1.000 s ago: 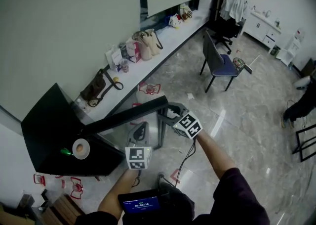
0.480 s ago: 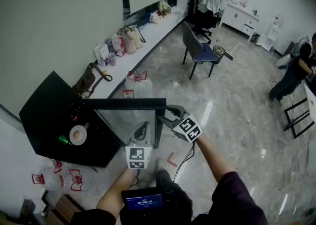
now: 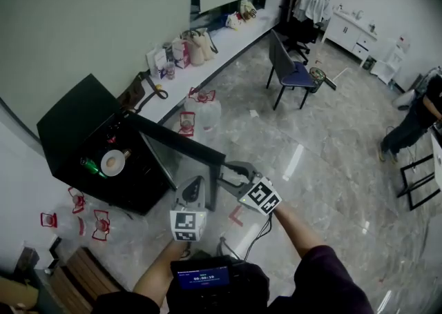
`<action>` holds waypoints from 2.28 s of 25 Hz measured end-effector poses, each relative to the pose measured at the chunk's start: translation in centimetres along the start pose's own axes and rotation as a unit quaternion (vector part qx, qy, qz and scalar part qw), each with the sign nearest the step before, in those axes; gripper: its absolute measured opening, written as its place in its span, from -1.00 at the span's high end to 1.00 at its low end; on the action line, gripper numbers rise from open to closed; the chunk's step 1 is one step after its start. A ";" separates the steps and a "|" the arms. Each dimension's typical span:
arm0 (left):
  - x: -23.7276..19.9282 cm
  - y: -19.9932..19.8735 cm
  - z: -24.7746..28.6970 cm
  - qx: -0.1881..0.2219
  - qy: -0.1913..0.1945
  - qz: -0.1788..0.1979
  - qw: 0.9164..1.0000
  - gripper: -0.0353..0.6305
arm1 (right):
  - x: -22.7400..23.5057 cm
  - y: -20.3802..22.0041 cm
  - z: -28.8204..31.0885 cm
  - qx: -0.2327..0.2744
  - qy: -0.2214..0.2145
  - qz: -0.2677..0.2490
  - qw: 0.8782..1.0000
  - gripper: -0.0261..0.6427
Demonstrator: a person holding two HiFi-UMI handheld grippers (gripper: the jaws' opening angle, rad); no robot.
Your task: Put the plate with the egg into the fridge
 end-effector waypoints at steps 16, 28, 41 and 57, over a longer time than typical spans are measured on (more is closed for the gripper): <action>-3.9 4.4 -15.0 -0.029 -0.207 -0.013 0.978 0.87 | -13.0 -2.8 3.7 0.062 -0.201 -0.067 0.975 0.69; -10.1 5.8 -26.1 -0.029 -0.301 -0.035 0.952 0.87 | -25.1 -7.3 12.3 0.078 -0.218 -0.070 0.970 0.78; -13.4 3.2 -29.9 0.012 -0.320 -0.012 0.947 0.87 | -28.8 -11.4 15.3 0.124 -0.216 0.000 0.969 0.90; -13.7 1.8 -27.4 0.023 -0.302 -0.004 0.953 0.87 | -26.2 -12.9 14.9 0.144 -0.182 0.012 0.973 0.90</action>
Point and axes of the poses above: the fingertips, and each gripper's own axes: z forward along the fingers, x to its right, y out of its underside, the point moved 5 cm from there along -z, backward along the fingers, and after that the axes turned 3 degrees about y, right-handed, at the moved point
